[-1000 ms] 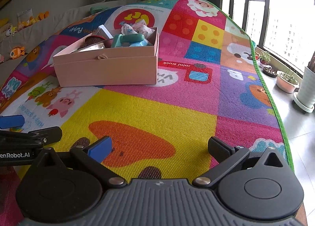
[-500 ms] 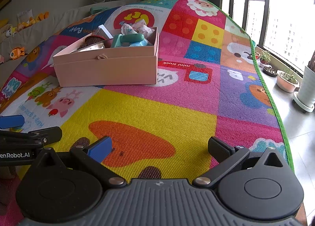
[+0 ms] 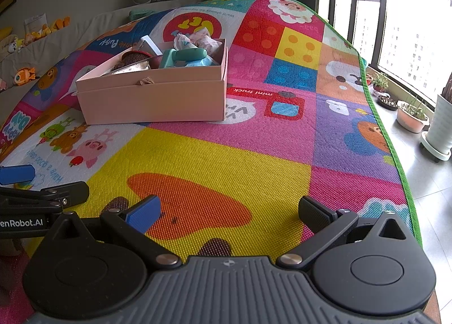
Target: Organize objects
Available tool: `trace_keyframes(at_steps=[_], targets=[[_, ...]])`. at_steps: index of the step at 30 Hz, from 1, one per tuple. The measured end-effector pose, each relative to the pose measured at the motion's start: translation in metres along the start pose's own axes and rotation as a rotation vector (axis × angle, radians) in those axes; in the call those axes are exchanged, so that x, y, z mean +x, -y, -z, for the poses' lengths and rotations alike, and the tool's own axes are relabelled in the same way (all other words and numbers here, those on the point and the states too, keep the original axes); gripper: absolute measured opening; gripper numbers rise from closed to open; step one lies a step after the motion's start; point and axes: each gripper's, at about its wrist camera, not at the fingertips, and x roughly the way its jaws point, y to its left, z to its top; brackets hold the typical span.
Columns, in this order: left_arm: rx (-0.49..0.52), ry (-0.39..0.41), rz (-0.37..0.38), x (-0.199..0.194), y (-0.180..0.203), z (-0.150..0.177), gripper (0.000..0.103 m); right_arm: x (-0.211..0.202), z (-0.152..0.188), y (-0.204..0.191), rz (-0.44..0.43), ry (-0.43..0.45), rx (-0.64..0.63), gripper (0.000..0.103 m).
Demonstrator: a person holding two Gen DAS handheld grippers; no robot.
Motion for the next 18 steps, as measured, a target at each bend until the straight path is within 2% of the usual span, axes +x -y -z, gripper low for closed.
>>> trace_keyframes(at_steps=[18], targets=[[-0.003, 0.000, 0.001, 0.0003, -0.0010, 0.0001, 0.101, 0.0004, -0.0001, 0.0006, -0.002, 0.000, 0.002, 0.103]])
